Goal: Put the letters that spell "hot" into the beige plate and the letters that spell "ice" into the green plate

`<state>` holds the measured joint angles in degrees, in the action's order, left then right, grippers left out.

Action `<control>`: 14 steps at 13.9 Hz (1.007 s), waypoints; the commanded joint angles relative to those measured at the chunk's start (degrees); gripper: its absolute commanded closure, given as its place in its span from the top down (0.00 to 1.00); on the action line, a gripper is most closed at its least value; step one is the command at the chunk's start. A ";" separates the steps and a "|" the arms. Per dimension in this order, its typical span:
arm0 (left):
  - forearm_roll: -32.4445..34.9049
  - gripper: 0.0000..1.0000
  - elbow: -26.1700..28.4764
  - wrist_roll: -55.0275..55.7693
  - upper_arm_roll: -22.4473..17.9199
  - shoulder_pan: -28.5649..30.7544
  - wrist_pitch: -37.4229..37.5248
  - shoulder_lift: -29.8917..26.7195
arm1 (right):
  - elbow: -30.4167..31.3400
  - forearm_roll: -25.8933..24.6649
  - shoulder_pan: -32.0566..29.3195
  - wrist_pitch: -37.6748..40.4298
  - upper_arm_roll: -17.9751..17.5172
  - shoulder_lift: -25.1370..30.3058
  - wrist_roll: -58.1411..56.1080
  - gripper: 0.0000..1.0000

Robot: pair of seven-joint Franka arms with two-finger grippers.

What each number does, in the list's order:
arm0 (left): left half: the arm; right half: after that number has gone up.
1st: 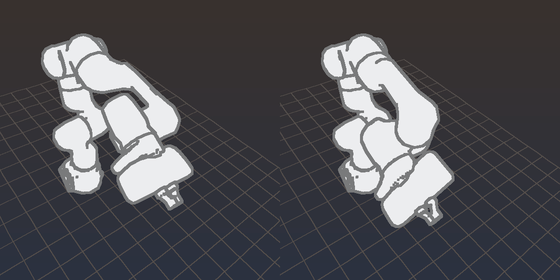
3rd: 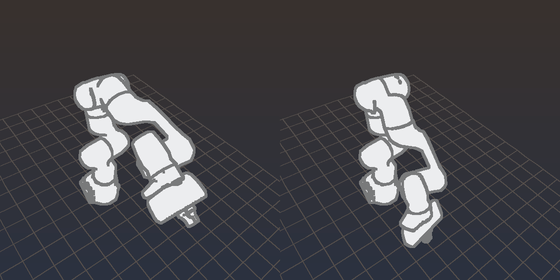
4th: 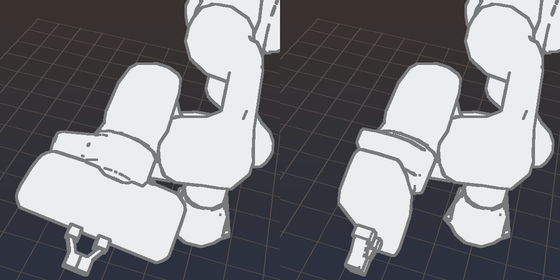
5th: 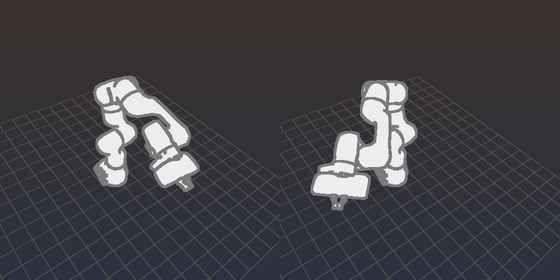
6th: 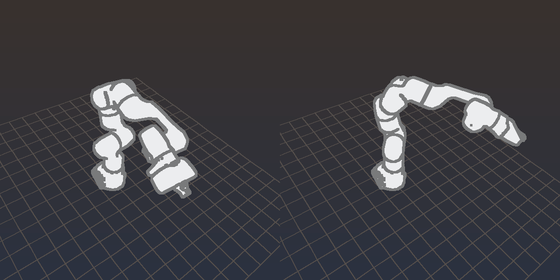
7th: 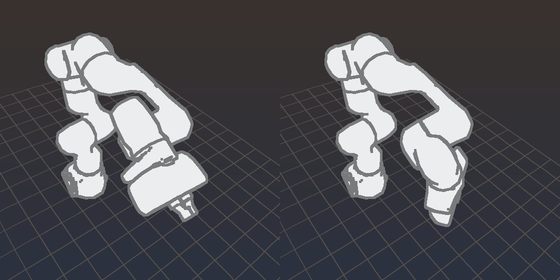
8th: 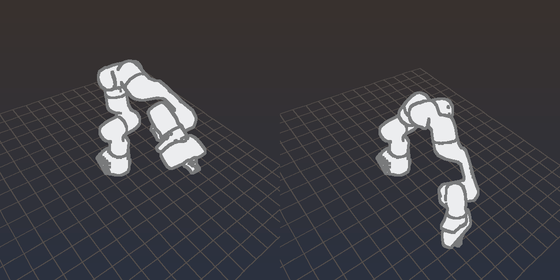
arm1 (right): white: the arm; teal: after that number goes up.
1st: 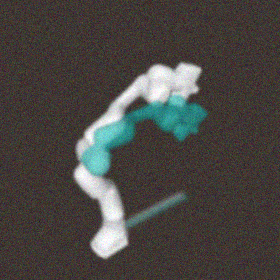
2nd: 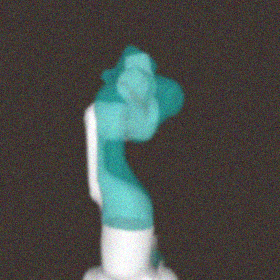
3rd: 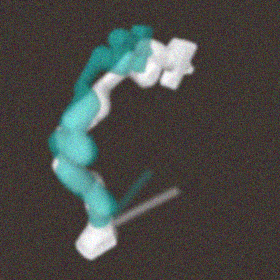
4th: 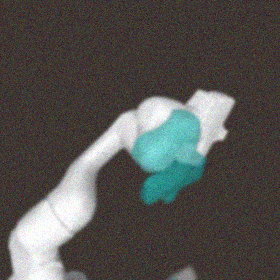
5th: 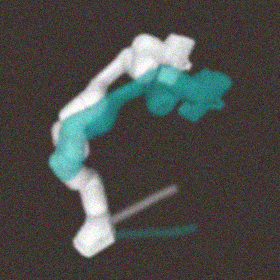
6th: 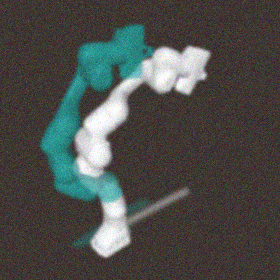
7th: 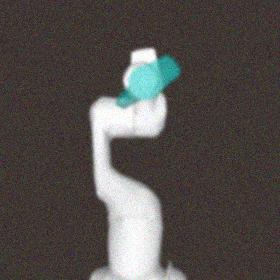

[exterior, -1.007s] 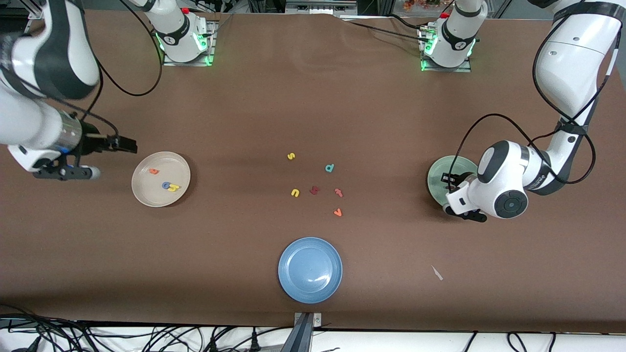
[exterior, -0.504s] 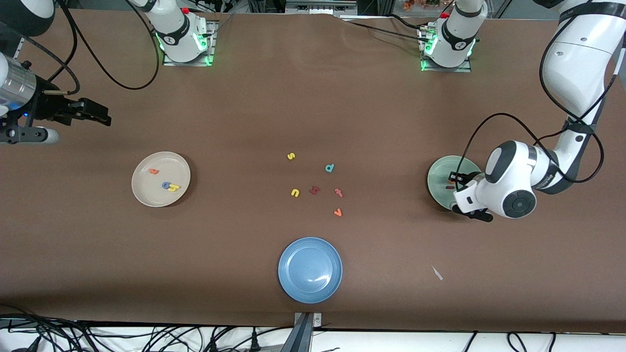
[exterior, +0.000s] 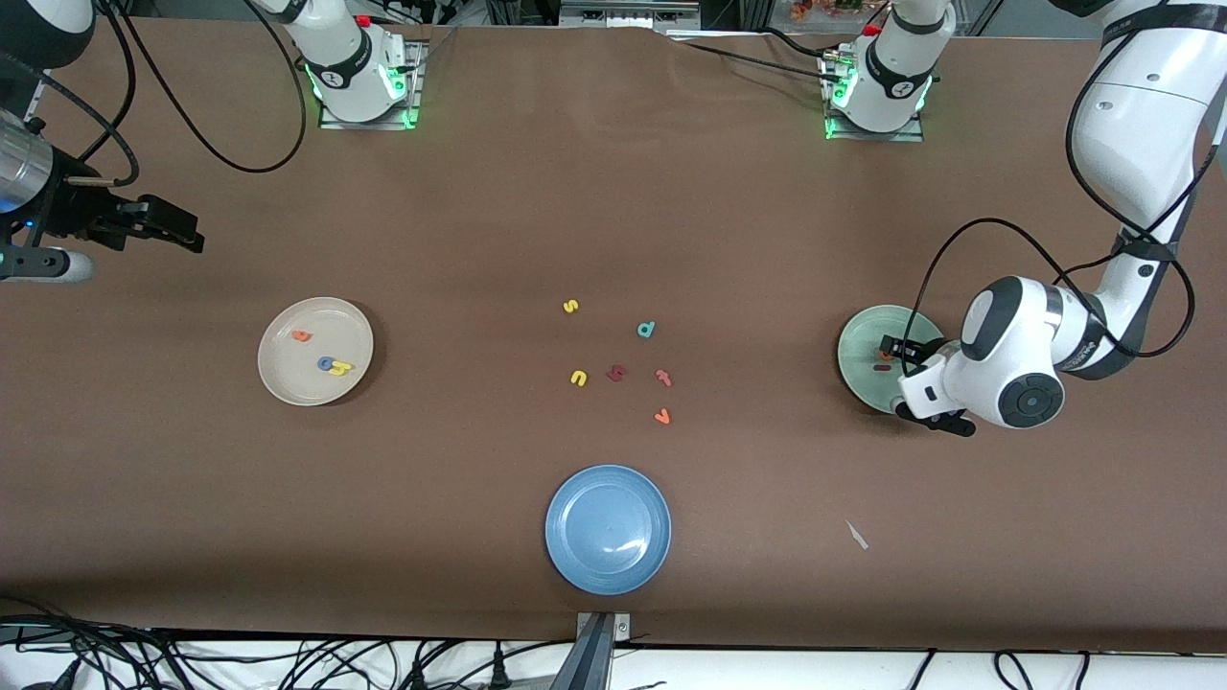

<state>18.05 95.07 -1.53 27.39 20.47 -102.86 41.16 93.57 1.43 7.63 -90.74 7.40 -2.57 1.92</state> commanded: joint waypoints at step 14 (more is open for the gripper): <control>1.19 1.00 -14.71 -0.58 10.66 -0.96 9.05 -12.60 | 0.65 -0.99 -0.16 0.91 -1.07 0.90 0.89 1.00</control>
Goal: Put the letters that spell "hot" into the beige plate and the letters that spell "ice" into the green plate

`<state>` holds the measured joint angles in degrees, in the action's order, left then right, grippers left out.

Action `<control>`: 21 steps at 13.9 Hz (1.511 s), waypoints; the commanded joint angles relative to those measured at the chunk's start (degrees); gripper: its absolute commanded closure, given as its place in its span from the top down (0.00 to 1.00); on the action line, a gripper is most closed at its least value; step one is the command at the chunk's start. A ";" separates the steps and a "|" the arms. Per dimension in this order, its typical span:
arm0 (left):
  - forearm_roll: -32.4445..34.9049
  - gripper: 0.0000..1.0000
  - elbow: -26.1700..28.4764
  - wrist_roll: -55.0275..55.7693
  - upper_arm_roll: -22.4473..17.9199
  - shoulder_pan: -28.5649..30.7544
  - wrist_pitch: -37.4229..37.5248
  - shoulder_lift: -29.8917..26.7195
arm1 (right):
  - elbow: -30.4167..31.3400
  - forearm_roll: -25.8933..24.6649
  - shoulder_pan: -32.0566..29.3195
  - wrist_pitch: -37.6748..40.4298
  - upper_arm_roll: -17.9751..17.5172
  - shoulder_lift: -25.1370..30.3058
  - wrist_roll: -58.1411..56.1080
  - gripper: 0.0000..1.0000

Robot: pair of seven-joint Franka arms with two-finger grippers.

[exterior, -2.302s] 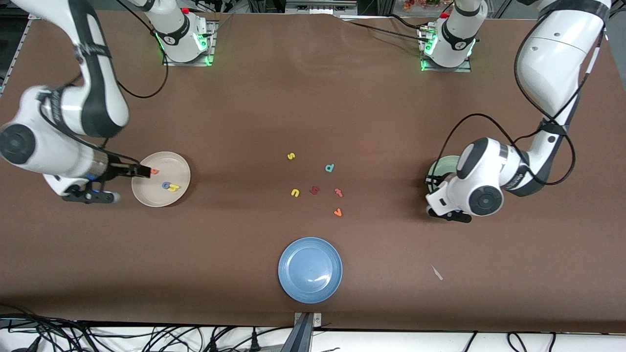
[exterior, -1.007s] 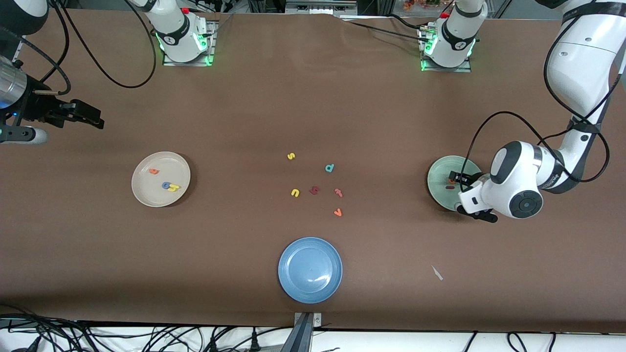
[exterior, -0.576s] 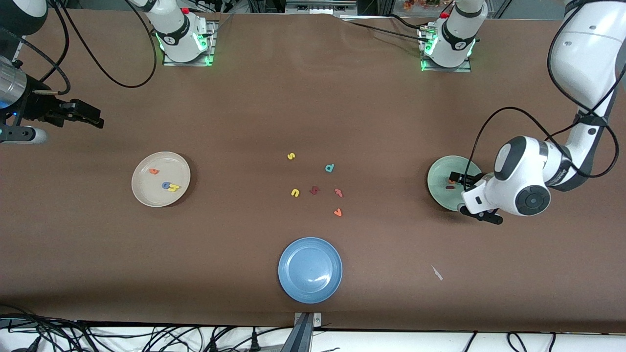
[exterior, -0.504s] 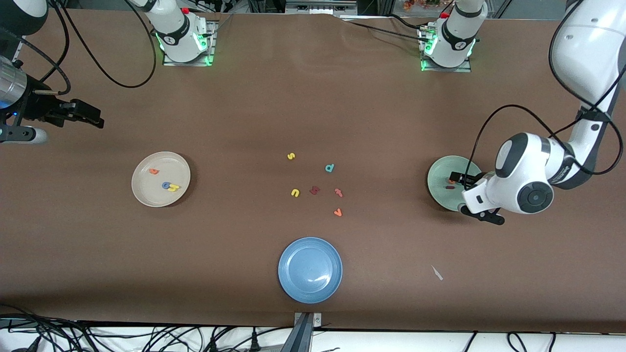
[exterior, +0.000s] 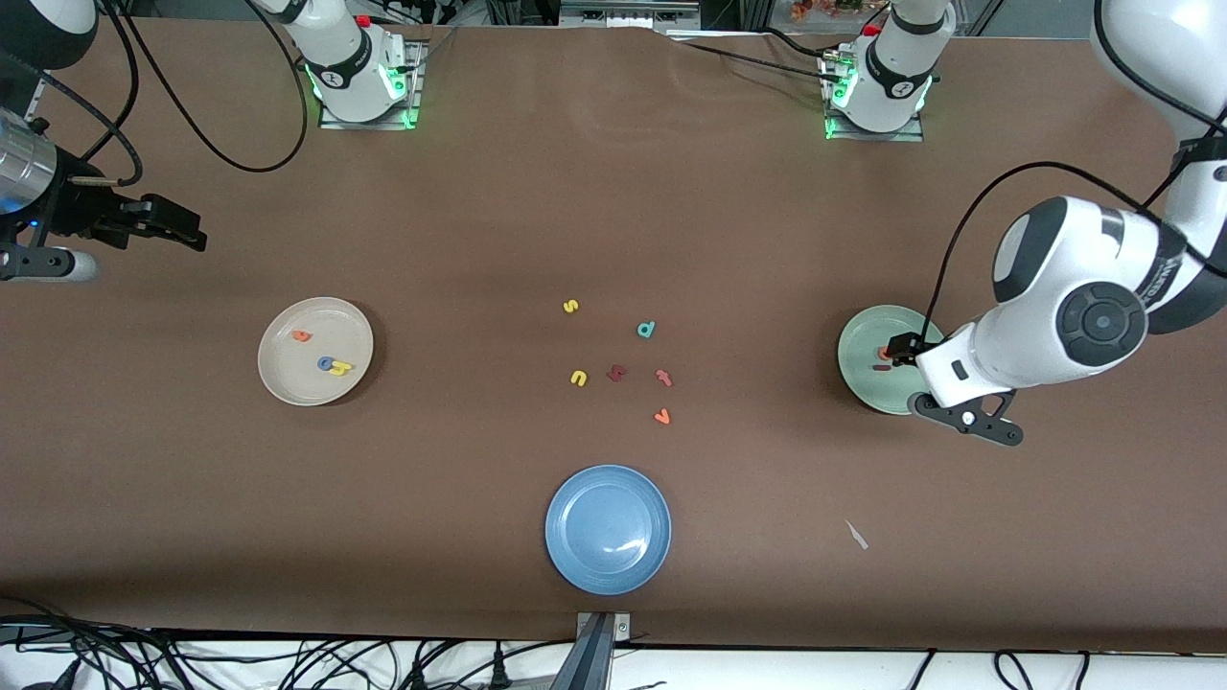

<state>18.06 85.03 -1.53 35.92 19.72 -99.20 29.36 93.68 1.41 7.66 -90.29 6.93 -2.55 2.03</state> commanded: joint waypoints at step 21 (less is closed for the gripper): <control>-14.20 1.00 10.60 -1.02 -33.90 -22.44 0.94 -28.39 | -0.08 -0.53 -0.19 0.56 -0.51 0.35 0.79 1.00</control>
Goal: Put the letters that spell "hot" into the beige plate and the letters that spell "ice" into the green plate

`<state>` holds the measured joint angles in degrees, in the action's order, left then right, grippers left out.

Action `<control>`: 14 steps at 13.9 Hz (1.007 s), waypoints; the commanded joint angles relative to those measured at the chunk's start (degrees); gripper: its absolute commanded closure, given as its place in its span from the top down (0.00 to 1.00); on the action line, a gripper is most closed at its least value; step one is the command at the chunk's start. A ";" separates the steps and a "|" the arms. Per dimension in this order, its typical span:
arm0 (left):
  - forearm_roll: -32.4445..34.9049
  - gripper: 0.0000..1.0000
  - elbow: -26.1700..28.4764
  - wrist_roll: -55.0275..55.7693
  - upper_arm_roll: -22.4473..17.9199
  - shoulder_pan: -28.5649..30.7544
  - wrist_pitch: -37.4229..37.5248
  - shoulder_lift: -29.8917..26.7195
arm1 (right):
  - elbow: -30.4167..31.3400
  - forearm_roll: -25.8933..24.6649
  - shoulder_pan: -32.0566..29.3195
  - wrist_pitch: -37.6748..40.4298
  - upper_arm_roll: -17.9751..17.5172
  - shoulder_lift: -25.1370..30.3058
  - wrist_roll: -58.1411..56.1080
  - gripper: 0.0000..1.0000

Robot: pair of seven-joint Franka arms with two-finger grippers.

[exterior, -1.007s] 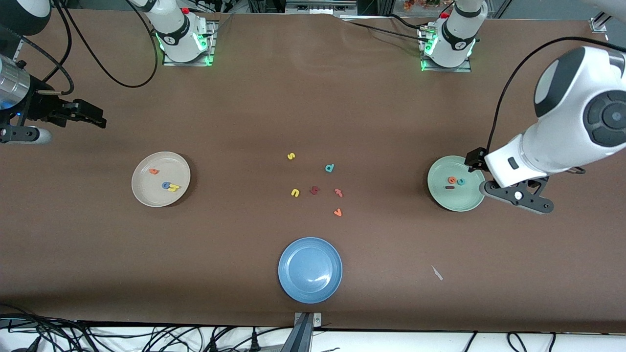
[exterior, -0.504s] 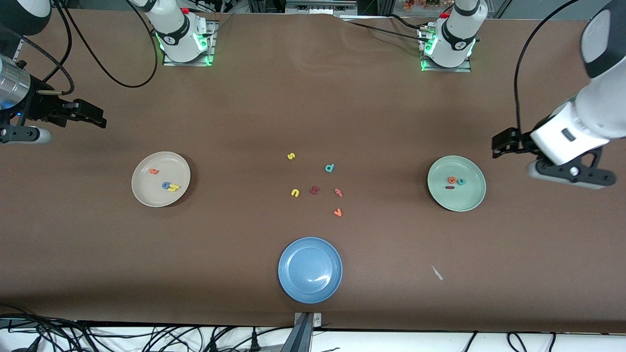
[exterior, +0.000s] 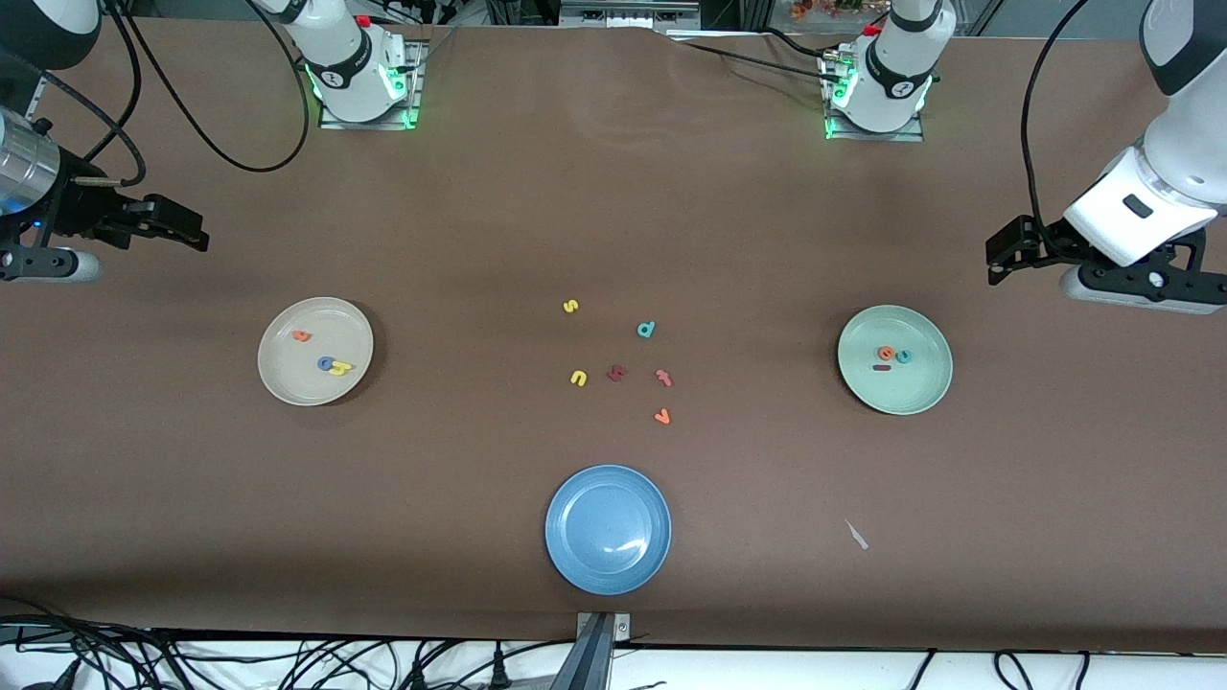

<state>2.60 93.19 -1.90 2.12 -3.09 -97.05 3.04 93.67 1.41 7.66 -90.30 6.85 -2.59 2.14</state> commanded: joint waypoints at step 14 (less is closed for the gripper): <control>1.35 1.00 0.06 -0.47 -0.27 0.28 2.22 -1.28 | -0.07 -0.44 -0.28 0.56 -0.44 0.31 0.76 1.00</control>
